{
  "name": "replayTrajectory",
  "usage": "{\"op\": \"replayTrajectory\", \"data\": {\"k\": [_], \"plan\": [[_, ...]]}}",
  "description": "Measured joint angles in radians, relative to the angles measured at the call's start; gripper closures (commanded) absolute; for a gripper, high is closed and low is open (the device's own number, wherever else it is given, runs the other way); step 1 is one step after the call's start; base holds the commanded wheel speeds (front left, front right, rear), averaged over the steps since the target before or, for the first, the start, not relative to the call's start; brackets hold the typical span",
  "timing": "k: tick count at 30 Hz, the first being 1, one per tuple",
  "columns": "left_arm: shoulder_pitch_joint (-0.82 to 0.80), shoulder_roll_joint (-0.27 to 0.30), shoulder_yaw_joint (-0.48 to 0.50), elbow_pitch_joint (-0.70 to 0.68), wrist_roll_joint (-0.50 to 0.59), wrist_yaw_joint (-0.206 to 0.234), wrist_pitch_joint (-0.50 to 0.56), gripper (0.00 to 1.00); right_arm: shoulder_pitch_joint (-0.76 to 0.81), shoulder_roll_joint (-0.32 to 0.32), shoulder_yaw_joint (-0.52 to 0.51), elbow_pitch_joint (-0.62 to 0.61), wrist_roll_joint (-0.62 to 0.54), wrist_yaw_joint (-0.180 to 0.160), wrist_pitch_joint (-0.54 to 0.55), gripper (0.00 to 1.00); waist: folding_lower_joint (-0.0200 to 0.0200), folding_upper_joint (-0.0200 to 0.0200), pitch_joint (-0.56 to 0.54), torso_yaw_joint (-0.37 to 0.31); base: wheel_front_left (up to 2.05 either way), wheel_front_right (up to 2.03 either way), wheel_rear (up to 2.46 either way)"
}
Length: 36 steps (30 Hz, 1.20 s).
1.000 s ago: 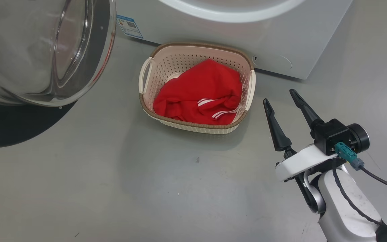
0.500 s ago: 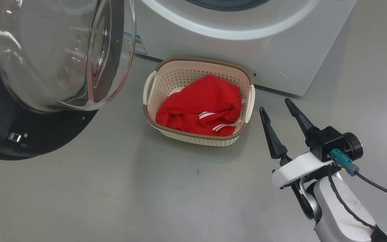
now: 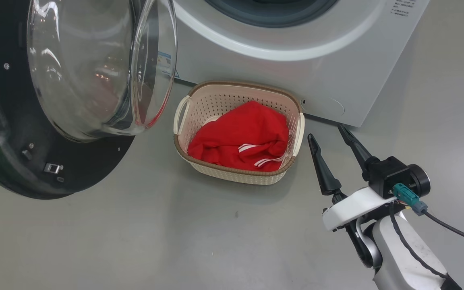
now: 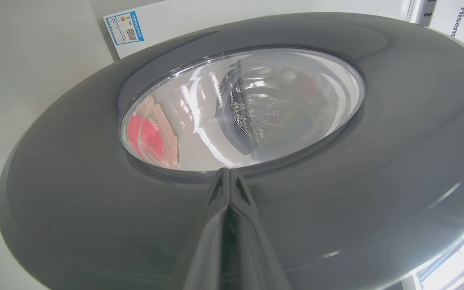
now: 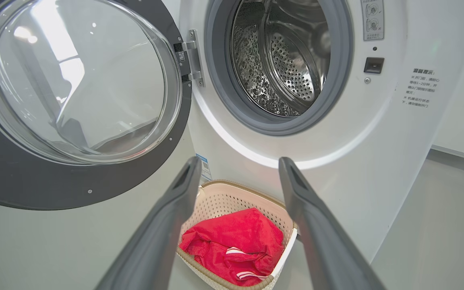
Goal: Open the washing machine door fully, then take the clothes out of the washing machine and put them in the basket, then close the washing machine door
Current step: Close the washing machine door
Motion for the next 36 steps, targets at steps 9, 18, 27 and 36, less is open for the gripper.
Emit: {"op": "replayTrajectory", "data": {"k": [9, 18, 27, 36], "plan": [[0.084, -0.062, -0.004, -0.109, -0.050, 0.000, 0.034, 1.00, 0.004, 0.001, -0.003, 0.000, 0.001, -0.002, -0.005, 0.00, 0.0000, 0.0000, -0.009, -0.007, 0.00, 0.00, 0.00], [0.148, -0.102, -0.037, -0.221, -0.057, 0.000, 0.056, 1.00, 0.004, 0.004, -0.003, 0.001, 0.001, -0.008, -0.008, 0.00, 0.0000, 0.0000, -0.014, -0.011, 0.00, 0.00, 0.00], [0.217, -0.109, -0.065, -0.377, -0.029, 0.000, -0.007, 1.00, 0.005, 0.006, -0.004, 0.003, 0.010, -0.009, -0.013, 0.00, 0.0000, 0.0000, -0.018, -0.009, 0.00, 0.00, 0.00], [0.319, -0.065, -0.187, -0.619, 0.183, 0.000, -0.210, 1.00, 0.031, 0.008, -0.015, 0.019, 0.029, -0.009, -0.016, 0.00, -0.0001, 0.0000, -0.045, 0.002, 0.00, 0.00, 0.00]]}}
